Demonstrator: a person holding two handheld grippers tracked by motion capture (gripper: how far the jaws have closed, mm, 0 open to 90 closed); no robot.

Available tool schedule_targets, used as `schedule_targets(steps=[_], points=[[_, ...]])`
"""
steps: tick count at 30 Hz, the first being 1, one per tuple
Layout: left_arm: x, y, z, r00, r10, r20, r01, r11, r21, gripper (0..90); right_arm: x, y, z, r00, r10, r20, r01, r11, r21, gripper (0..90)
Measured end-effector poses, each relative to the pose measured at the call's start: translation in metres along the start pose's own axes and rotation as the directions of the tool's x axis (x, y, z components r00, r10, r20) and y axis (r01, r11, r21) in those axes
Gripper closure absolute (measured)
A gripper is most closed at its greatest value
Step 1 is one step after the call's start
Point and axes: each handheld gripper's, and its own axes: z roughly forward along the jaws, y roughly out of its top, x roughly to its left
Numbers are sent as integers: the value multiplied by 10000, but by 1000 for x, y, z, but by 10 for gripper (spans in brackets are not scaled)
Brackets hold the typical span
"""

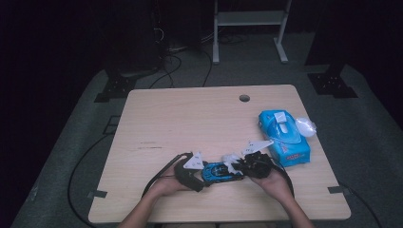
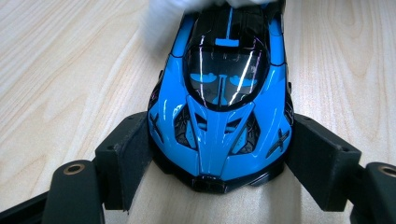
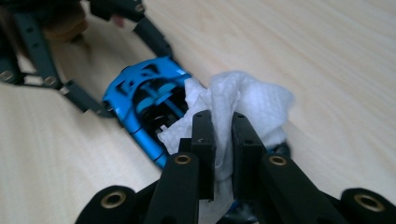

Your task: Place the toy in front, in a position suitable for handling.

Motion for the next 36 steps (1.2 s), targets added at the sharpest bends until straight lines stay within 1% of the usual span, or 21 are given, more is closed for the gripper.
schedule_targets(steps=[2, 4, 5, 6, 7, 8, 9, 11, 12, 13, 17, 18, 19, 21, 22, 24, 25, 28, 31, 34, 36], points=[[0, 0, 0, 10000, 31, 10, -31, 10000, 39, 253, -4, 4, 3, 9999, 66, 112, -66, 10000, -37, 815], [0, 0, 0, 10000, 26, 1, -26, 10000, 48, 253, -6, 7, 10, 9999, 26, 144, -29, 9998, 181, 814], [0, 0, 0, 10000, 13, 8, -13, 10000, 47, 253, -7, 8, 14, 9998, -103, 177, 97, 9993, 354, 814], [0, 0, -1, 10000, 33, 0, -33, 10000, 39, 253, -8, 8, 15, 9998, -145, 169, 140, 9993, 339, 814], [0, 0, -1, 10000, 27, 3, -27, 10000, 30, 253, -10, 8, 14, 9999, -67, 110, 62, 9993, 372, 815], [0, 0, 0, 10000, 23, 8, -23, 10000, 25, 253, -12, 7, 13, 9995, -146, 293, 131, 9987, 502, 815], [0, 0, 0, 10000, 34, 8, -34, 10000, 14, 253, -15, 6, 12, 9994, -83, 325, 66, 9987, 504, 816], [0, 0, 0, 10000, 38, 12, -38, 10000, 29, 253, -19, 3, 9, 9994, 177, 310, -193, 9985, 508, 816], [0, 0, 0, 10000, 4, 20, -4, 10000, 10, 253, -18, 3, 9, 9993, 179, 336, -197, 9985, 520, 816], [0, 0, 0, 10000, 32, 17, -32, 10000, 42, 253, -16, 4, 10, 9992, 74, 393, -95, 9985, 537, 816], [0, 0, -1, 10000, 41, 5, -41, 10000, 44, 253, -6, 10, 16, 9990, -275, 363, 257, 9985, 486, 816], [0, 0, 0, 10000, 43, 7, -43, 10000, 36, 253, -6, 11, 16, 9989, -318, 348, 300, 9982, 524, 817], [0, 0, 0, 10000, 44, 12, -44, 10000, 34, 253, -8, 10, 14, 9993, -257, 264, 241, 9980, 583, 817], [1, 0, 0, 10000, 33, 27, -33, 10000, 3, 253, -12, 7, 11, 9991, -219, 357, 194, 9974, 693, 817], [1, 0, 0, 10000, 38, 42, -38, 10000, -26, 253, -14, 4, 9, 9991, -125, 396, 97, 9975, 702, 817], [1, 0, 0, 10000, 47, 50, -47, 10000, -19, 253, -17, 1, 6, 9993, 228, 280, -244, 9982, 555, 817], [1, 0, 0, 10000, 48, 46, -48, 10000, -8, 253, -17, 0, 7, 9992, 262, 286, -276, 9984, 503, 817], [0, 0, 0, 10000, 41, 18, -41, 10000, -1, 253, -12, 4, 9, 9996, 24, 292, -39, 9986, 524, 817], [0, 0, 0, 10000, 40, 14, -40, 10000, -19, 253, -9, 7, 8, 9994, -186, 296, 165, 9976, 670, 817], [0, -1, 0, 10000, -18, 32, 18, 9999, -107, 253, -12, 2, 1, 9991, -104, 417, 79, 9981, 605, 816], [0, -1, 1, 10000, -11, 21, 11, 9999, -133, 253, -13, -1, -7, 9992, 46, 395, -60, 9994, 339, 816]])
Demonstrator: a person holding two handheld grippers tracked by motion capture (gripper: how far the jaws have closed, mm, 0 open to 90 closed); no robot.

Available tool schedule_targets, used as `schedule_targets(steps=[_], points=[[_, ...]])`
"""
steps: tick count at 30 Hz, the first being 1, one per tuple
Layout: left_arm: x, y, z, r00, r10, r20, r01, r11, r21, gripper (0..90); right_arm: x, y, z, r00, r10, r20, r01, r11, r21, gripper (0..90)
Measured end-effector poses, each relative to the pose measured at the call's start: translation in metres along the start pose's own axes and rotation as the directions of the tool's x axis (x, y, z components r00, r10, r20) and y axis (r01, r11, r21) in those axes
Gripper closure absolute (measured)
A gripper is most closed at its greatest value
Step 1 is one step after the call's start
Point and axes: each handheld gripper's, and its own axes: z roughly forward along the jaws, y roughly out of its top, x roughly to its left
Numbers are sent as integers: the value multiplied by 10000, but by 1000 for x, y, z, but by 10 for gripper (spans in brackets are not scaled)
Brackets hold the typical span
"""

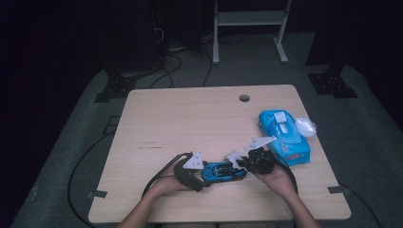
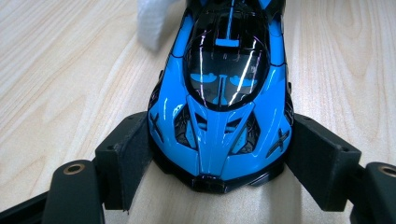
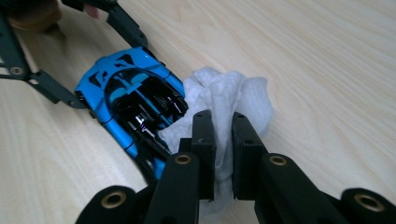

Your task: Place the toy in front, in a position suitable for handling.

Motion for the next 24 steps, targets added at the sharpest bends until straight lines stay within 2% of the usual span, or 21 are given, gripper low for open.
schedule_targets(steps=[3, 5, 8, 11, 14, 19, 22, 24], points=[[0, 0, 0, 10000, -21, 11, 21, 10000, 29, 253, 3, -7, -11, 10000, 89, -43, -91, 9994, -345, 816], [0, 0, 0, 10000, 31, 6, -31, 10000, 45, 253, 4, -12, -16, 9999, 75, -132, -80, 9992, -382, 816], [0, 0, 0, 10000, 57, -27, -56, 9999, 85, 253, 4, -17, -17, 9997, 206, -95, -210, 9990, -386, 817], [0, 0, 0, 10000, 4, -31, -4, 10000, 28, 253, 5, -12, -16, 9997, 216, -128, -224, 9977, -642, 817], [0, 0, 0, 10000, -7, -13, 7, 10000, 45, 253, 14, 2, -8, 9992, -17, -402, -13, 9972, -753, 816], [0, 0, 0, 10000, 12, 14, -12, 10000, 82, 253, 39, 19, 25, 9920, -645, -1082, 607, 9974, -382, 815], [0, 0, -1, 10000, 13, 0, -13, 10000, 89, 253, 48, 24, 35, 9899, -875, -1119, 846, 9959, -311, 815], [0, 0, 0, 10000, 17, -2, -17, 10000, 85, 253, 47, 25, 35, 9894, -963, -1087, 943, 9953, -230, 816]])
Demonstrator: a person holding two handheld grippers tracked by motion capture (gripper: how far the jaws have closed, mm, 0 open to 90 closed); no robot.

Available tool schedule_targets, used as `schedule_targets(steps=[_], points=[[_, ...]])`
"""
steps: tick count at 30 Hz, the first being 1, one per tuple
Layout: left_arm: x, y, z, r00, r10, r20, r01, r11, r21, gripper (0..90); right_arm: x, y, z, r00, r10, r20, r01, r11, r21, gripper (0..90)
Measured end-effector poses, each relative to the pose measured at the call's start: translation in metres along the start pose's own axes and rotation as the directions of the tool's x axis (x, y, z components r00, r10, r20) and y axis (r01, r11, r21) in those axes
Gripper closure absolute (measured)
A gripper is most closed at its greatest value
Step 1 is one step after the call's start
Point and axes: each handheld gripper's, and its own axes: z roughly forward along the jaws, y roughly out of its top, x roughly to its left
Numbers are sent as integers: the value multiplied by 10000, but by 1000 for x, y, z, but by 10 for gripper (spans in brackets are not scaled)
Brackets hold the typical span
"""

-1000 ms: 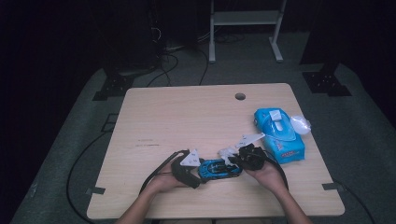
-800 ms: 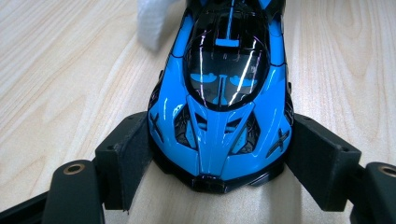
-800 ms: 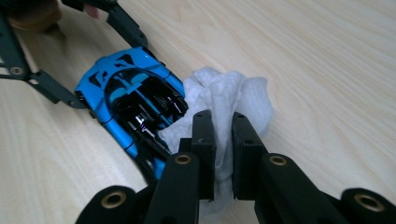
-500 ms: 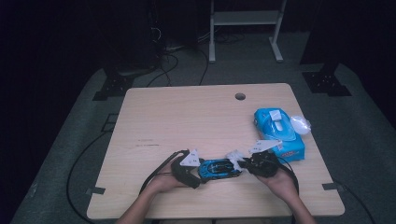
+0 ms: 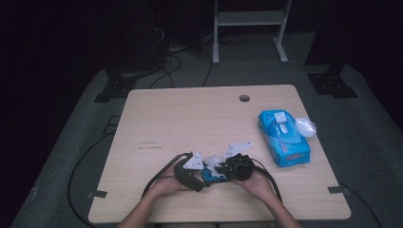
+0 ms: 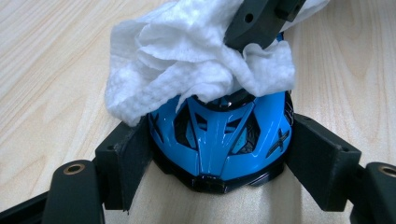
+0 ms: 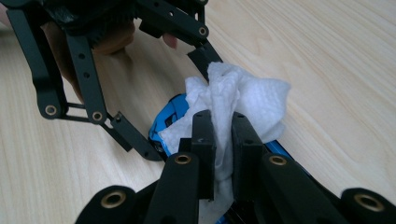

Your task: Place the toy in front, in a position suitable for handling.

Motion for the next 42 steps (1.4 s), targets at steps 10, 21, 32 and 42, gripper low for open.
schedule_targets(steps=[10, 21, 32, 42], points=[[1, 0, 0, 10000, 64, 6, -64, 10000, 7, 253, -25, -35, -34, 9941, 897, 608, -889, 9959, -154, 816], [1, 0, 0, 10000, -2, 12, 2, 10000, -50, 253, -31, -42, -43, 9919, 1268, 25, -1266, 9909, -468, 814], [4, 0, 2, 9986, -522, 45, 522, 9985, 137, 208, -33, -58, -50, 9860, 1620, -386, -1637, 9854, -463, 812], [5, 5, -3, 9982, -561, 217, 546, 9964, 651, 227, -29, -60, -47, 9909, 1334, -203, -1344, 9893, -568, 815]])
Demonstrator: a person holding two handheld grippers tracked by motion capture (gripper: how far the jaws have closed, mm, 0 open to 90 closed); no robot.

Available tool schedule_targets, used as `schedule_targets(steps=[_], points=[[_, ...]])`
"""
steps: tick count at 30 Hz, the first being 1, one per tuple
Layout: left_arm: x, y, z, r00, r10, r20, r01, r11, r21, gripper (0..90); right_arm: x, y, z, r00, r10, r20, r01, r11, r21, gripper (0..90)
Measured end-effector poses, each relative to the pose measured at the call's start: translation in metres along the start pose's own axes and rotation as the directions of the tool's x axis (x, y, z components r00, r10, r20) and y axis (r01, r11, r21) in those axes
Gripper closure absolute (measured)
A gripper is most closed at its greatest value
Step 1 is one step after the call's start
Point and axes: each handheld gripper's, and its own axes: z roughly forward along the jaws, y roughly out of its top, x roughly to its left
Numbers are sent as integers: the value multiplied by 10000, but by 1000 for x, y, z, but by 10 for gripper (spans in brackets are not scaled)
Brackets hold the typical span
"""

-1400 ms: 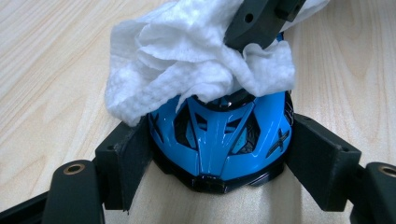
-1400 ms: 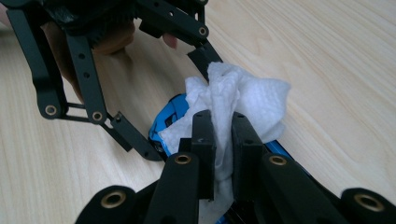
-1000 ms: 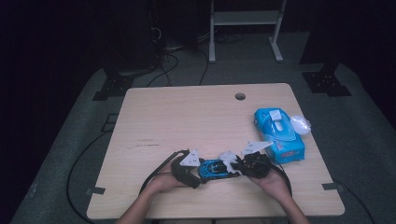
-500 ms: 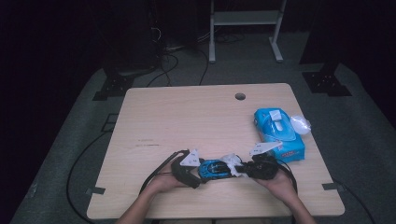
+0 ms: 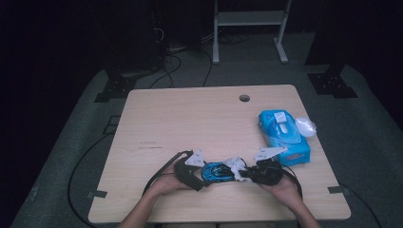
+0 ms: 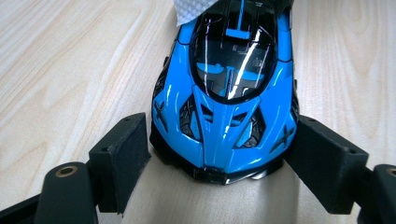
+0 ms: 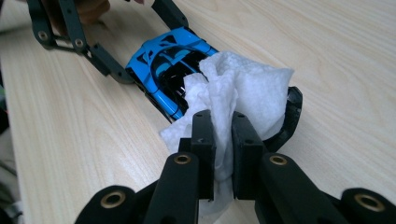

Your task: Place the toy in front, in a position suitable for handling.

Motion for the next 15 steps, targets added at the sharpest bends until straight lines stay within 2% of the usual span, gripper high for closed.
schedule_targets(steps=[3, 8, 15], points=[[1, 0, -2, 9996, -208, 178, 209, 9997, -100, 227, 2, -1, 0, 9997, -177, 144, 177, 9998, -7, 815], [6, 0, -8, 9975, -555, 434, 579, 9967, -565, 228, 2, -3, 0, 9999, -60, 94, 62, 9998, -164, 815], [12, -2, -13, 9943, -850, 638, 902, 9924, -843, 232, 2, -3, 0, 9999, -73, 87, 75, 9998, -183, 816]])
